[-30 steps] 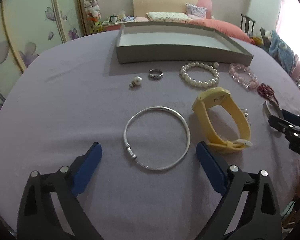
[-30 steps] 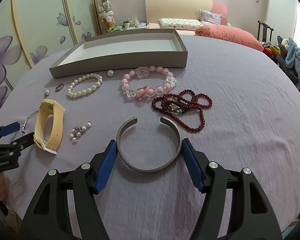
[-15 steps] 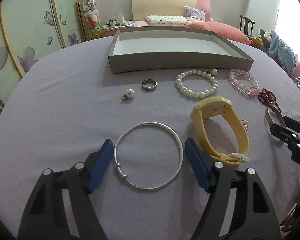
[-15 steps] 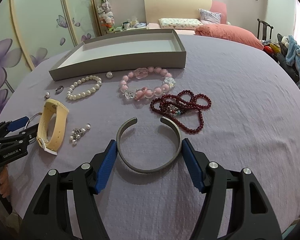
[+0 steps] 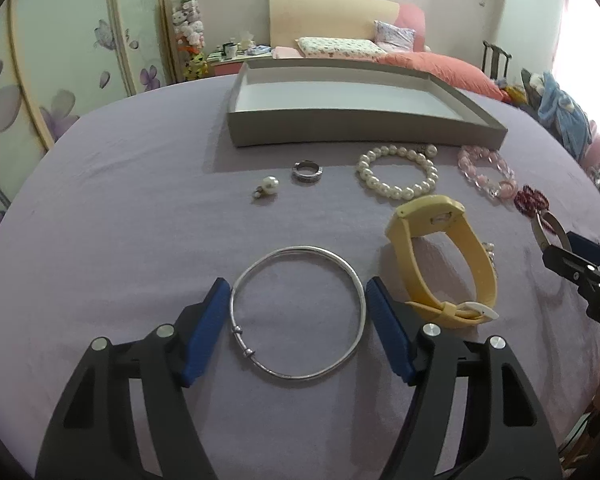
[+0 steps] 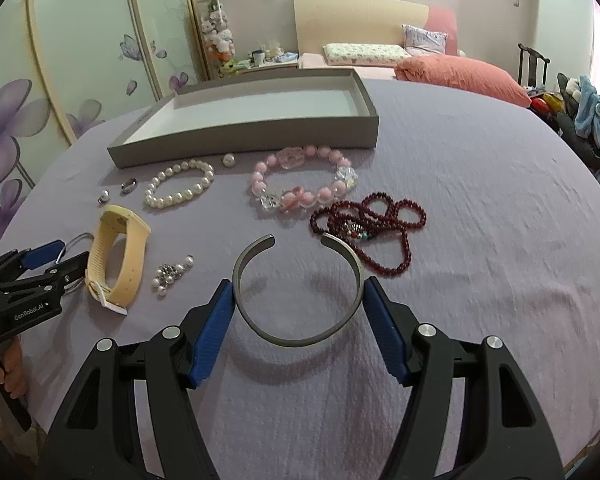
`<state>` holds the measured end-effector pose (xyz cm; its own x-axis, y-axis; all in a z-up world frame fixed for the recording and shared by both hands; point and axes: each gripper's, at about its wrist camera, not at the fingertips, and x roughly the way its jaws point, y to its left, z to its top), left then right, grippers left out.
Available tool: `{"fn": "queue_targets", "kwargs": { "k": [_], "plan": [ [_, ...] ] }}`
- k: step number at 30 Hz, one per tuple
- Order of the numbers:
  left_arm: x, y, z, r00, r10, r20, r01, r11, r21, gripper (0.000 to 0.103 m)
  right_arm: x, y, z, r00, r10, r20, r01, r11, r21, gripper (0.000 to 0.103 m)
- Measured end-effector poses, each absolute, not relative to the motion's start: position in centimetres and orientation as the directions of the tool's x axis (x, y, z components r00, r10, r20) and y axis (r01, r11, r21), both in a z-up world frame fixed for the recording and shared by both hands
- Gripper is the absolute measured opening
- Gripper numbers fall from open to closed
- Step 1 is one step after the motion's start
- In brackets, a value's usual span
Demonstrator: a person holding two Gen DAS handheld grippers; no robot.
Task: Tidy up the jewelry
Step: 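Carry both bangles into the grey tray and open both grippers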
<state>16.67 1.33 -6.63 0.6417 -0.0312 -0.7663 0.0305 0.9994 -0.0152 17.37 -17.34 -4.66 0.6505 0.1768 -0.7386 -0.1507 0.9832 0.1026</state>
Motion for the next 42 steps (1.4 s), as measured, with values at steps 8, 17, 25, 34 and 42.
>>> {"fn": "queue_targets", "kwargs": {
  "k": [8,17,25,34,42],
  "plan": [
    [15.5,3.2,-4.3,0.711,-0.021,-0.703,-0.019,0.999,-0.049,0.068,17.2,-17.3,-3.3,0.701,0.189,-0.687,-0.172,0.981,0.095,0.066],
    [14.5,4.3,0.0,0.837,-0.006,-0.547,-0.044,0.996,-0.078,0.068,17.9,-17.3,-0.8,0.784,0.185,-0.593,-0.183,0.981,0.064,0.066],
    [15.7,3.7,2.7,0.897,-0.02,-0.442,-0.027,0.995,-0.099,0.068,19.6,-17.0,2.5,0.864,0.167,-0.475,-0.186,0.983,0.006,0.066],
    [20.1,2.5,4.3,0.925,-0.022,-0.379,-0.016,0.995,-0.097,0.068,22.9,-16.9,4.7,0.919,0.151,-0.363,-0.176,0.984,-0.037,0.066],
    [26.3,1.5,4.2,0.918,-0.033,-0.396,-0.013,0.993,-0.114,0.068,28.1,-16.2,4.1,0.912,0.16,-0.377,-0.191,0.981,-0.044,0.066]
  ]
}}
